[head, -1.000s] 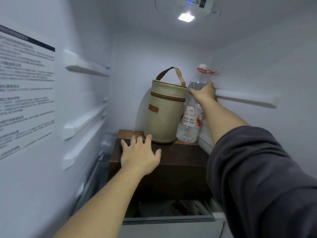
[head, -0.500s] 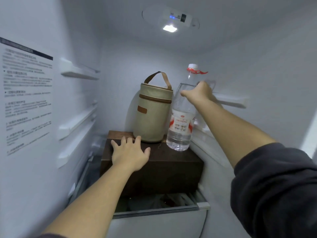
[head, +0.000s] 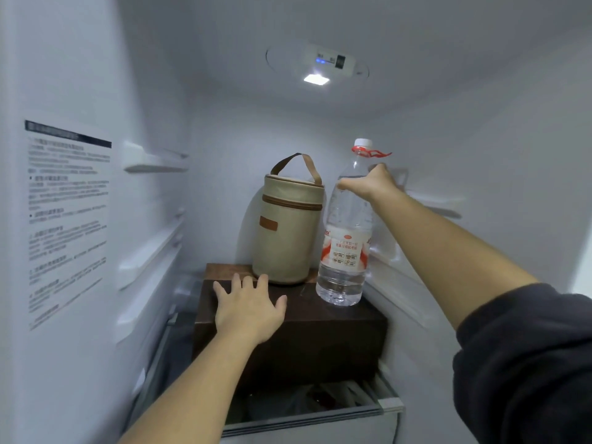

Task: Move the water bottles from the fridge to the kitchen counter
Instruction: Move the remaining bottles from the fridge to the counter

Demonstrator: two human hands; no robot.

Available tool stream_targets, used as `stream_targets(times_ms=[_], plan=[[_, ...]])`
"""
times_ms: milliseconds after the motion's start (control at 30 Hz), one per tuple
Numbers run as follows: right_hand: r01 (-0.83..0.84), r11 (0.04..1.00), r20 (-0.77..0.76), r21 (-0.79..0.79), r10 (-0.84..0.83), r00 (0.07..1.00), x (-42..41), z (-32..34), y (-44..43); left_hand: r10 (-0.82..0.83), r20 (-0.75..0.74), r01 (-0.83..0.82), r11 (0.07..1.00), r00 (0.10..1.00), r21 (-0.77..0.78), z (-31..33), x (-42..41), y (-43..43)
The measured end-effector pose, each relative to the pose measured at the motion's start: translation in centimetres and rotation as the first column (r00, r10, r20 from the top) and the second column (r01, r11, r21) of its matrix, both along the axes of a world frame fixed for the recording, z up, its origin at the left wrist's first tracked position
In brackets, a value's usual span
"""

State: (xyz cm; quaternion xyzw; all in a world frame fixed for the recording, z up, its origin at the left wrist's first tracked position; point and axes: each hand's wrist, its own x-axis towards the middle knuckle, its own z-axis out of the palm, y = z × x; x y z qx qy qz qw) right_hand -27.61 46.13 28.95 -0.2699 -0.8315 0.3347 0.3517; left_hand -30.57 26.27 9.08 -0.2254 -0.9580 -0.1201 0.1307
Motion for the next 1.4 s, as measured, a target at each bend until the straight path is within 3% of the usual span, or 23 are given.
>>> stream_targets(times_ms=[233,500,733,933,1000,1067,1167,1267,1400], plan=[[-0.159,0.978,-0.186,-0.132,0.133,0.973,-2.9,1.8,2.6,0.002,-0.005,-0.002,1.000,1.000,0.001,-0.2,0.0,0.1],[-0.103,0.987,-0.289,-0.124,0.063,0.955,1.4,2.3,-0.9,-0.009,-0.011,0.009,1.000,1.000,0.017,-0.4,-0.1,0.1],[-0.157,0.984,-0.489,-0.082,0.098,0.867,6.3,1.0,-4.3,-0.030,-0.033,0.032,0.999,0.999,0.034,-0.4,-0.2,0.0],[-0.104,0.988,-0.666,-0.111,0.004,0.746,11.9,-1.3,-6.3,-0.062,-0.200,0.096,0.982,0.978,0.165,-0.5,0.9,-0.3],[-0.131,0.977,-0.712,-0.168,-0.028,0.702,13.8,-1.6,-6.7,-0.160,-0.193,0.225,0.890,0.968,0.396,-0.7,2.0,0.0],[-0.172,0.962,-0.731,-0.214,-0.041,0.681,15.6,-2.1,-7.2,-0.329,-0.175,0.362,0.686,0.928,0.631,-0.9,3.8,0.7],[-0.209,0.945,-0.716,-0.251,-0.035,0.698,17.6,-3.9,-7.9,-0.539,-0.241,0.513,0.438,0.807,0.739,-1.9,6.9,1.7],[-0.249,0.928,-0.721,-0.278,-0.030,0.693,19.2,-6.0,-8.6,-0.606,-0.128,0.353,0.267,0.785,0.897,-3.6,9.2,2.1],[-0.275,0.920,-0.718,-0.281,-0.012,0.696,20.3,-8.1,-9.2,-0.614,0.163,0.027,0.287,0.773,0.957,-5.5,10.6,2.3]])
